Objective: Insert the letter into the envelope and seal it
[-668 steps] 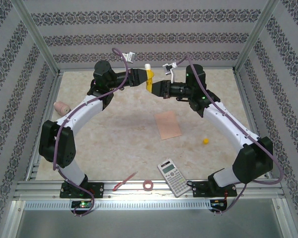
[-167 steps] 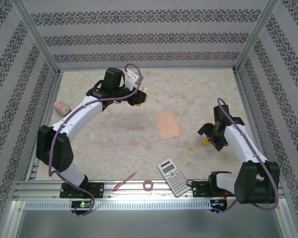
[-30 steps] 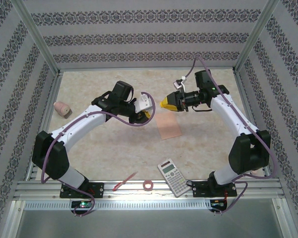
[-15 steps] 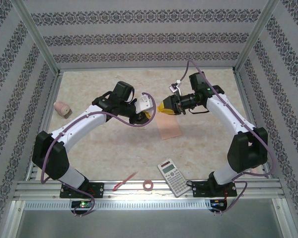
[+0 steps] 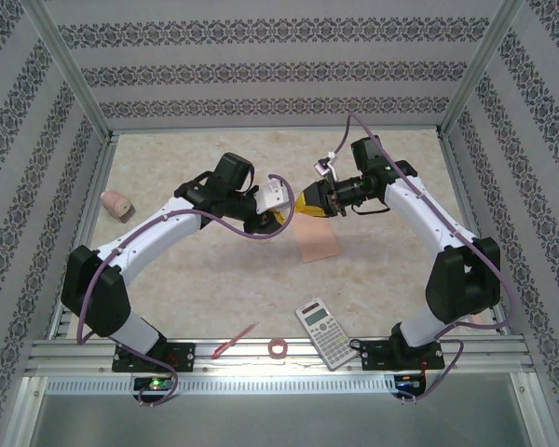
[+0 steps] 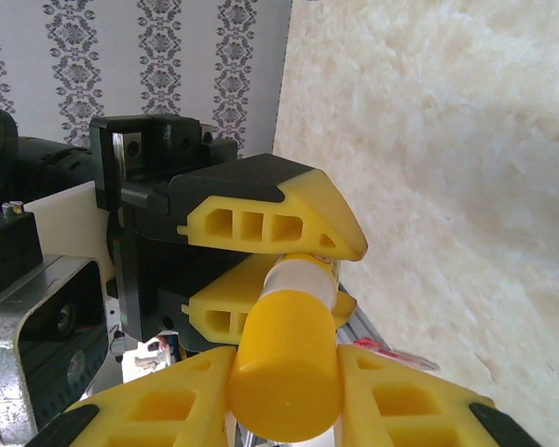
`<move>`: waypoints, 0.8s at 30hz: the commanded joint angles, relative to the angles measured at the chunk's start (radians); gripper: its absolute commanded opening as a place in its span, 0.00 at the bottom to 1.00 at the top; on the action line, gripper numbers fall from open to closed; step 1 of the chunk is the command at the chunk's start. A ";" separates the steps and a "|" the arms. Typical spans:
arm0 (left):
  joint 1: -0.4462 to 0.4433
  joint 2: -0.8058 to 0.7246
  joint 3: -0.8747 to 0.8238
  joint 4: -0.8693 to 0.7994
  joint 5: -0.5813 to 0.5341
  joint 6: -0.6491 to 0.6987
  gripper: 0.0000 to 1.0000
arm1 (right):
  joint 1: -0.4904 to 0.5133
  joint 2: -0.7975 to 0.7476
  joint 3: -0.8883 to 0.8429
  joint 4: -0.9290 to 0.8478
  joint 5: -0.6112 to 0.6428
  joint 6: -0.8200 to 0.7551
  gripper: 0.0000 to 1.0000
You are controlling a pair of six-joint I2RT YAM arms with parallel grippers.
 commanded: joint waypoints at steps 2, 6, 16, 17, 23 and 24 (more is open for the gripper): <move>-0.014 0.013 0.035 -0.022 -0.006 0.025 0.00 | 0.019 0.016 0.000 -0.008 -0.006 -0.028 0.28; -0.014 0.014 0.036 -0.022 -0.008 0.022 0.00 | 0.021 0.019 -0.001 -0.015 -0.003 -0.033 0.28; -0.015 0.015 0.036 -0.020 -0.012 0.016 0.00 | 0.022 0.025 -0.007 -0.020 0.006 -0.038 0.28; -0.016 0.014 0.036 -0.020 -0.011 0.016 0.00 | 0.022 0.026 -0.007 -0.021 0.004 -0.038 0.28; -0.017 0.014 0.036 -0.019 -0.011 0.011 0.00 | 0.026 0.027 -0.007 -0.019 0.008 -0.039 0.28; -0.017 0.014 0.036 -0.019 -0.012 0.010 0.00 | 0.026 0.028 -0.007 -0.018 0.007 -0.039 0.28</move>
